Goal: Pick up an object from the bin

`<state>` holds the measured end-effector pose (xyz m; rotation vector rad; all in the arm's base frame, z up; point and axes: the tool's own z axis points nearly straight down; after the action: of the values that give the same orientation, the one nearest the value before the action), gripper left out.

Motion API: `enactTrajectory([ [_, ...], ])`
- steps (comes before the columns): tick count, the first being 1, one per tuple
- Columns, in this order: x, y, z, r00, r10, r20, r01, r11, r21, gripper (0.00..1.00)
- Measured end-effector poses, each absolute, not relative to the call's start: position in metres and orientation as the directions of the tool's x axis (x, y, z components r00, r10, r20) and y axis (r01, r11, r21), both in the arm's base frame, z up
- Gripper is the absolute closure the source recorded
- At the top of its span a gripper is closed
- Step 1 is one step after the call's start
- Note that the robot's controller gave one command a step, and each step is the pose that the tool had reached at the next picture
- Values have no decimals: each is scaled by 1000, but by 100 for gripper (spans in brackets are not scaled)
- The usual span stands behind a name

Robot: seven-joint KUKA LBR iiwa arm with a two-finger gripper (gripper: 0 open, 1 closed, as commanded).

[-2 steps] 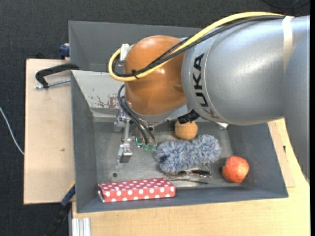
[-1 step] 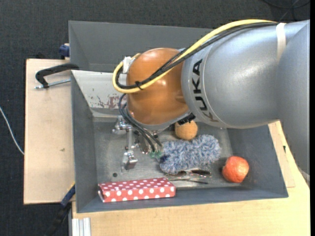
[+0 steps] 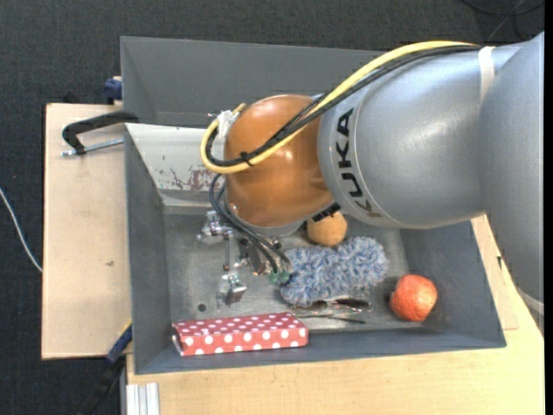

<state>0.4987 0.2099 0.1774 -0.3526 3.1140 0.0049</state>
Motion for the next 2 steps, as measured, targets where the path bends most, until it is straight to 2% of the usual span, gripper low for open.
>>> enactTrajectory([
  [1,539,215,165,-985,-172,-9,-172,985,3,0],
  [2,520,207,164,-934,-357,-3,-357,934,1,0],
])
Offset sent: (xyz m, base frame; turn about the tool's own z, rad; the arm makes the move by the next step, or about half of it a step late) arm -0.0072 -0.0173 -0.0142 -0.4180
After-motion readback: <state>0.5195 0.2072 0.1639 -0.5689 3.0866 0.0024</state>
